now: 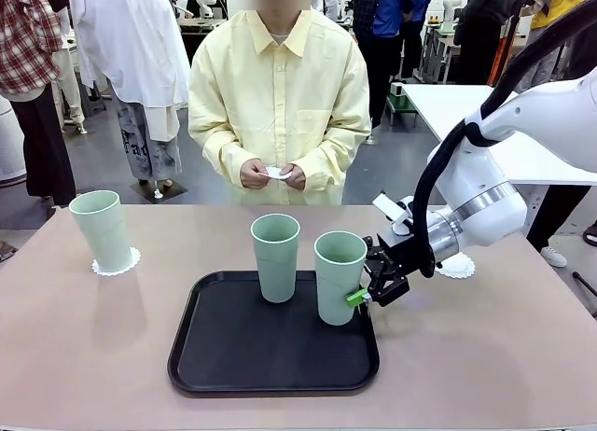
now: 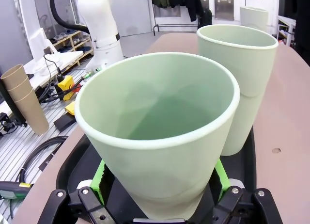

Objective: Place coasters on the table and set cups on them.
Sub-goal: Take one Reusable plastic cup from the Flat Tray and place it on a coaster set by the human.

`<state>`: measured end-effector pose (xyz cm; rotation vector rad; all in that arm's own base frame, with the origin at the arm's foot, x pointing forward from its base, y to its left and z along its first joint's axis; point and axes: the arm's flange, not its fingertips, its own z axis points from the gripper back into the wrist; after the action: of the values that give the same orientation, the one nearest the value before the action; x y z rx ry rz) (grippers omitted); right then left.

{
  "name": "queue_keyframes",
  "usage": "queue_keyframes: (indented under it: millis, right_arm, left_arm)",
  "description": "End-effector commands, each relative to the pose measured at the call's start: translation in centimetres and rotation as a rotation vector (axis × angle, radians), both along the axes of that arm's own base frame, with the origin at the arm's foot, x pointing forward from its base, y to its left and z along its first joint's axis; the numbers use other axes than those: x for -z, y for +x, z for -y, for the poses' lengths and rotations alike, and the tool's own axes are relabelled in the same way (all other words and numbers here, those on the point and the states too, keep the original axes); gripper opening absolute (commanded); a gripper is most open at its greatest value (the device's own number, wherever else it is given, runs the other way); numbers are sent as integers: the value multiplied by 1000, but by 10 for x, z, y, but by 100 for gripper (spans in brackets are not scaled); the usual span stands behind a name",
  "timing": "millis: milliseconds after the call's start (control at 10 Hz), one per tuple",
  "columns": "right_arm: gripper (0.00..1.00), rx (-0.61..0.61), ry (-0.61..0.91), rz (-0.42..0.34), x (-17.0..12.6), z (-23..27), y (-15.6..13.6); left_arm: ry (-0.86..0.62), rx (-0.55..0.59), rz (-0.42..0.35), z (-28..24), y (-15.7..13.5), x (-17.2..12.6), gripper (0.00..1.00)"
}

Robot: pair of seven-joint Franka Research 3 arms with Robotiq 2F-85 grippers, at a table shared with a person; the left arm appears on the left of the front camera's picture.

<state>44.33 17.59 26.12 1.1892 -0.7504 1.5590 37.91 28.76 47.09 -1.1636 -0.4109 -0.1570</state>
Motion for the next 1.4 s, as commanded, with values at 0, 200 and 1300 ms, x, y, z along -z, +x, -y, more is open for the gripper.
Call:
queue_keyframes:
  millis: [0, 200, 1300]
  right_arm:
    - [100, -17, 45, 27, 5, -6, 3]
    - [100, -22, 69, 20, 5, -8, 3]
    - [73, 184, 46, -68, -9, 3, 3]
  left_arm:
    - [-5, 0, 4, -1, -1, -2, 100]
    - [-5, 0, 4, -1, -1, -2, 100]
    - [-5, 0, 4, -1, -1, -2, 100]
